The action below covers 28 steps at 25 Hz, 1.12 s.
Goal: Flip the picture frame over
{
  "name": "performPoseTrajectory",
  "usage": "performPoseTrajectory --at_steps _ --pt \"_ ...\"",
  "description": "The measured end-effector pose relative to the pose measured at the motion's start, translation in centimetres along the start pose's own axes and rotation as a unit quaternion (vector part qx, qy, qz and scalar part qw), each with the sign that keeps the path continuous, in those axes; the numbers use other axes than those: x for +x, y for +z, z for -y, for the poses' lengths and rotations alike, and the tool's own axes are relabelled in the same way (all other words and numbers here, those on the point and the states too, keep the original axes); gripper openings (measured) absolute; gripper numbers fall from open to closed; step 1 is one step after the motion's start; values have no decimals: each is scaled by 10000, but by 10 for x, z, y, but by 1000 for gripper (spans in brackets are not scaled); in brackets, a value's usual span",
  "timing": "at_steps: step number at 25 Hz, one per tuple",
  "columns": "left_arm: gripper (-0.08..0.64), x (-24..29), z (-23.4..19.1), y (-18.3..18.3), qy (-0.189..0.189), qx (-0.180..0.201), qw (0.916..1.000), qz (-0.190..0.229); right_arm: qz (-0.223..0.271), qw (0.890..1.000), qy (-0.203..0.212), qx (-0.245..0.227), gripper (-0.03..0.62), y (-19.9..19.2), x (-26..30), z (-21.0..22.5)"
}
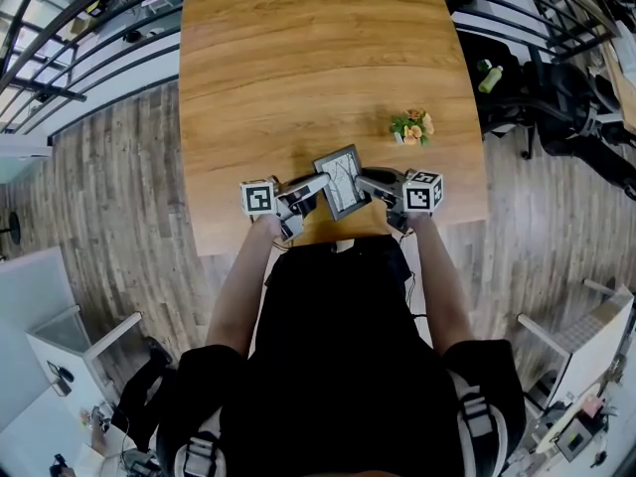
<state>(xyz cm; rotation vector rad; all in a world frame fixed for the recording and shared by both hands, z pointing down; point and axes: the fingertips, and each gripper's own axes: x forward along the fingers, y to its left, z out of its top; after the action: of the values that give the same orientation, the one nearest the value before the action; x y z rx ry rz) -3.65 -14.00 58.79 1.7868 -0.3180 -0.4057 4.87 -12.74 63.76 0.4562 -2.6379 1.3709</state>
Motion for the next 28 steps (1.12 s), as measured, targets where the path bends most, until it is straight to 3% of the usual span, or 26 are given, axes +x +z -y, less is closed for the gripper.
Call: performPoseTrajectory --at_steps 4,6,12,18,21,28 --pt "94 1 1 -2 -81 -101 9999 -32 -2 10000 -70 6 114 -3 0 1" --pt "94 -2 -3 0 -16 25 10000 -17 40 9999 -147 22 110 -3 1 1" --pt "89 -6 -18 2 512 203 9984 100 123 9984 -538 -99 104 -7 2 4" --pt "86 -8 -33 17 1035 641 9922 275 232 9942 -1032 -204 100 -4 10 10" --pt "87 -6 -38 20 1124 749 9904 299 248 9914 -1259 -264 97 -4 13 14" --pt "91 -3 -65 26 1771 983 9788 308 170 9854 -1682 -213 95 -11 20 33"
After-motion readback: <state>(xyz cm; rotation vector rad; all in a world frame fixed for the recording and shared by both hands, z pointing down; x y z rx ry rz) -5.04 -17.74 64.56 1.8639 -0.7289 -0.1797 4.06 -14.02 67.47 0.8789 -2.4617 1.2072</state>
